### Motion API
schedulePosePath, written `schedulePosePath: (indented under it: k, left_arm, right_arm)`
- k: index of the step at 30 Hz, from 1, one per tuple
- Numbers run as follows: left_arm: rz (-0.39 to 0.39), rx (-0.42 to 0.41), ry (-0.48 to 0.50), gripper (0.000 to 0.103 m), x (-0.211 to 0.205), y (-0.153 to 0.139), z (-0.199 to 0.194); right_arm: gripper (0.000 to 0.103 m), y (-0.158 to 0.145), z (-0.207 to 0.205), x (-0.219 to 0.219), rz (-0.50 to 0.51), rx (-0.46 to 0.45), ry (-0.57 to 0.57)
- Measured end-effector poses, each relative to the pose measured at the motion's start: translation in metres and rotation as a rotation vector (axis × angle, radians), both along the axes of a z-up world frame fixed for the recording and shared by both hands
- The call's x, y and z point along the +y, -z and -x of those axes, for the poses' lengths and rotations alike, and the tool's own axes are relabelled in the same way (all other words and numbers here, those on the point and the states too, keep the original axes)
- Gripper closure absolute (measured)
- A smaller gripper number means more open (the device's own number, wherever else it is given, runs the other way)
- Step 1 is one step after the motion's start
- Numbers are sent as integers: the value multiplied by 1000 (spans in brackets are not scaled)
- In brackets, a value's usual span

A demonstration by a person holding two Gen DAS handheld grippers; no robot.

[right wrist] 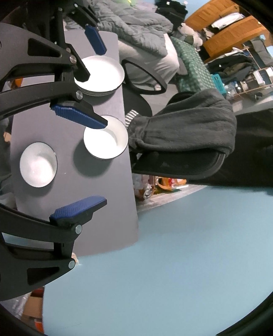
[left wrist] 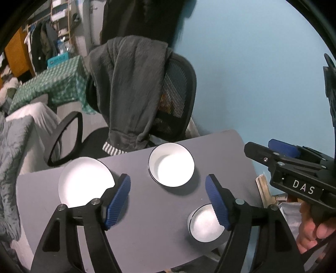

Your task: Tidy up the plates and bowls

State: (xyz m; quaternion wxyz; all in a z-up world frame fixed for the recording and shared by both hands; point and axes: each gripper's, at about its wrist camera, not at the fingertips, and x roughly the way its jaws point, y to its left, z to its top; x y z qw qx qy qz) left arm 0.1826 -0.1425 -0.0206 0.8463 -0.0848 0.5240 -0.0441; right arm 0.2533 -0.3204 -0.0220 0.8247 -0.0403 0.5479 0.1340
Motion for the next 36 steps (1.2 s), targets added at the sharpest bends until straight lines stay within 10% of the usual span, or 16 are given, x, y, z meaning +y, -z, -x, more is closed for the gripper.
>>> schedulePosePath:
  k: [36]
  left_arm:
    - [0, 28, 280, 28, -59, -2, 30]
  right_arm:
    - [37, -8, 73, -69, 4, 11, 270]
